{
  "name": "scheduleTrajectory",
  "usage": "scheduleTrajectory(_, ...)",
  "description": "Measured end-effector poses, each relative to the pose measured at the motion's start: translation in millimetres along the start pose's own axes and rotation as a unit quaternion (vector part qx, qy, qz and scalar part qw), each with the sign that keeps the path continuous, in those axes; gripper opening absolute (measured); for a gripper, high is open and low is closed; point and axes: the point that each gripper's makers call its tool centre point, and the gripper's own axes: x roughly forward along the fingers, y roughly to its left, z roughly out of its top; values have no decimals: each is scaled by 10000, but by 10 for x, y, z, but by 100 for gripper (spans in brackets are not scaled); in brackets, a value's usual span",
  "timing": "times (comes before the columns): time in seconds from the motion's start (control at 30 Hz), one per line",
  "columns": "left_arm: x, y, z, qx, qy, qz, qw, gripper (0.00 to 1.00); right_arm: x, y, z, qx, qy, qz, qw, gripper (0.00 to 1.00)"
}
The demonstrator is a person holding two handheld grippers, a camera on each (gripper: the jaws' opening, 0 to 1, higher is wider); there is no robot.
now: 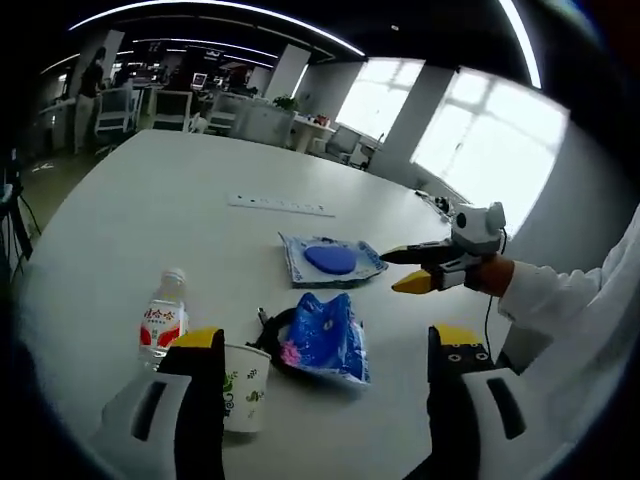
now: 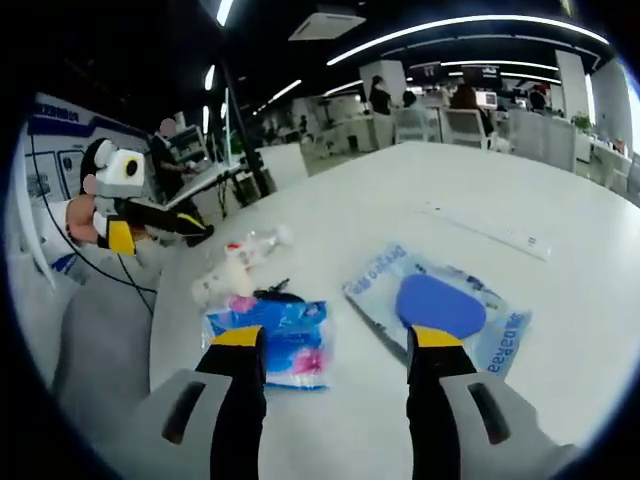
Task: Arrange the tabletop items into an orderly group along one side of the table until the central work area is clear of visible clutter.
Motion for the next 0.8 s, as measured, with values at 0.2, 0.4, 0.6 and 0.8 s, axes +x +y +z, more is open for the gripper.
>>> scheduleTrajectory(0.2,-6,-57,-141,-127,58,25,9999,84,89,15,-90,-14,114,123,9999,54)
scheduleTrajectory(0.4,21,-122,-279,-207,129,38,9997,83,173,48,-137,-26,171,260,9995,53)
scheduleTrajectory(0.6,60,-163,-388,-327,186,59,9993,82,247,67,-192,-50,230,389,9990,52)
scheduleTrajectory(0.8,120,-197,-519,-388,284,46,9988,81,314,89,-270,-54,297,510,9982,50)
